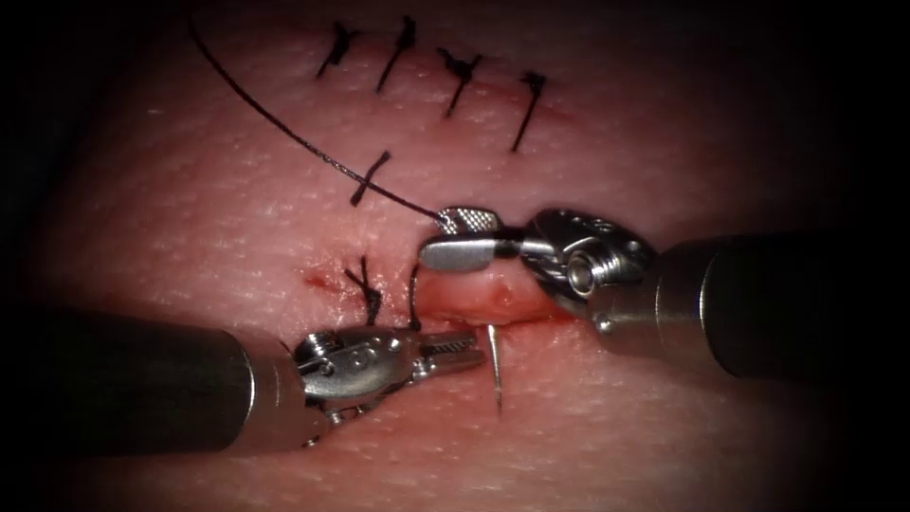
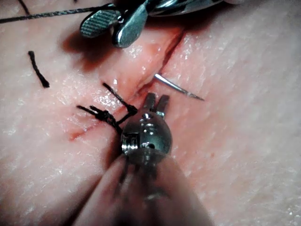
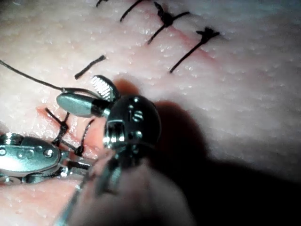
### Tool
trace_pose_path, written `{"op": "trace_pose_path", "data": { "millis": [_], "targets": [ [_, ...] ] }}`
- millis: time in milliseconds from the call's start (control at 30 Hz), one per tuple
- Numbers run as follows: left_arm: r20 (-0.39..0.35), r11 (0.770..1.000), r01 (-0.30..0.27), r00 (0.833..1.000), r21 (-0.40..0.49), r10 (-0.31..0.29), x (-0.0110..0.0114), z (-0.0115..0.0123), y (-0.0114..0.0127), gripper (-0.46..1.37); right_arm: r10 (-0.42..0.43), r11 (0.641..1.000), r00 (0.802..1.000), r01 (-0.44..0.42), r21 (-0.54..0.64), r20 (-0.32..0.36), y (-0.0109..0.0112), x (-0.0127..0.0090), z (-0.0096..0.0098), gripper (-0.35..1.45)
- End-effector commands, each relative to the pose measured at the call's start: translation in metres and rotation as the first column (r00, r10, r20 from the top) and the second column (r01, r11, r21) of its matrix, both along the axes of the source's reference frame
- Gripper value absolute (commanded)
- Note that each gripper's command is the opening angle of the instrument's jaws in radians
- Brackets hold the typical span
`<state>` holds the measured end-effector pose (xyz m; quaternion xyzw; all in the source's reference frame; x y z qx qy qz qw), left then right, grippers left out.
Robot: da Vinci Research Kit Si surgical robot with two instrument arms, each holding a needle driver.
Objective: Wound Closure
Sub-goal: With the right tool, throw the needle through the skin above the cut, while pressing on the skin with the left hand.
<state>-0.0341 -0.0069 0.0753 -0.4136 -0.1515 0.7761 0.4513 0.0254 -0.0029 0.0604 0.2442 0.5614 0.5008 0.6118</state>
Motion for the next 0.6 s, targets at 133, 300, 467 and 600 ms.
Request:
{"op": "trace_pose_path", "data": {
  "millis": [133, 300, 467, 600],
  "targets": [
    [0.0, 1.0, 0.0, 1.0, 0.0, 0.0, 0.0, 0.0, 0.0, 0.03, -0.018, 0.984, 0.997, 0.032, -0.175, 0.079, 0.0016, -0.0004, 0.0009, 1.31],
    [0.0, 1.0, 0.0, 1.0, 0.0, 0.0, 0.0, 0.0, 0.0, 0.04, -0.071, 0.948, 0.992, 0.099, -0.302, 0.101, 0.0025, -0.0004, 0.0013, 1.42],
    [0.0, 1.0, 0.0, 1.0, 0.0, 0.0, 0.0, 0.0001, 0.0, 0.04, -0.138, 0.911, 0.98, 0.182, -0.371, 0.143, 0.0022, 0.0002, 0.0006, 1.4],
    [0.0, 1.0, 0.0, 1.0, 0.0, 0.0, -0.0001, 0.0001, 0.0, 0.04, -0.155, 0.871, 0.971, 0.221, -0.439, 0.182, 0.0027, 0.0002, -0.0002, 1.33]
  ]
}}
